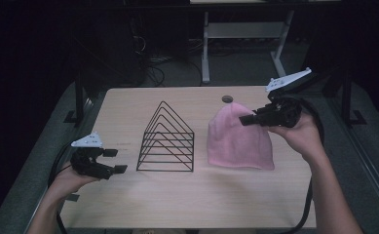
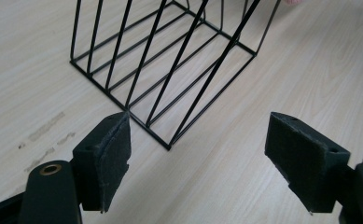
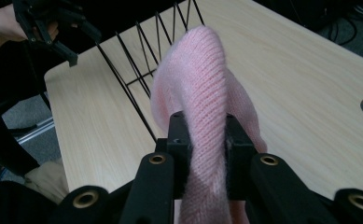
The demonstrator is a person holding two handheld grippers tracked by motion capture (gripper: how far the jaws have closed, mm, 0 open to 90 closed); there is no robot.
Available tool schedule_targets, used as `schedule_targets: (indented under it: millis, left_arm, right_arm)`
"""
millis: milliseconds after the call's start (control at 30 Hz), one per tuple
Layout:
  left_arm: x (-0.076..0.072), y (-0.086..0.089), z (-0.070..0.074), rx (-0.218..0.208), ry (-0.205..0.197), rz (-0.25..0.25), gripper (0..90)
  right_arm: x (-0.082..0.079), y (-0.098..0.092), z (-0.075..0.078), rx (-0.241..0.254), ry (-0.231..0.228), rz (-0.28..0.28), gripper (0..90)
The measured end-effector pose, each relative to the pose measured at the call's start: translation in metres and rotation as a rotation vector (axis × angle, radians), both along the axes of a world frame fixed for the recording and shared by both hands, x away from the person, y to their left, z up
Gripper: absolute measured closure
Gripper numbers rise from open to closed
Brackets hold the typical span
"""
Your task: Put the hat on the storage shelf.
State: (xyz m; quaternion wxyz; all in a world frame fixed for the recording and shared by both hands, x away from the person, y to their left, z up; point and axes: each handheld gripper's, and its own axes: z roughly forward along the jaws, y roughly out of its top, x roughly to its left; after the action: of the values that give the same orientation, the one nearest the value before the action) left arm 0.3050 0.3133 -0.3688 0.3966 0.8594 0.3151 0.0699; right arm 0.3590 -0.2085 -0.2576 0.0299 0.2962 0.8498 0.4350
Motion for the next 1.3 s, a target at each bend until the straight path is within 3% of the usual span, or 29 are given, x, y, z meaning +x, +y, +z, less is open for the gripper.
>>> schedule_targets:
  millis: [300, 533, 1167, 1300]
  left_arm:
    - [0.006, -0.006, 0.022, -0.032, -0.006, -0.042, 22.8]
    - [0.01, -0.014, 0.035, -0.018, -0.008, -0.067, 23.0]
    - [0.019, -0.025, 0.076, -0.043, -0.048, -0.118, 23.1]
    - [0.02, -0.028, 0.079, -0.043, -0.046, -0.13, 23.1]
  right_arm:
    - [0.003, 0.02, 0.026, 0.008, -0.028, 0.035, 77.0]
    - [0.003, 0.035, 0.045, 0.01, -0.061, 0.063, 77.0]
    - [0.01, 0.082, 0.092, 0.006, -0.131, 0.132, 76.9]
    - [0.01, 0.091, 0.099, 0.002, -0.14, 0.151, 76.9]
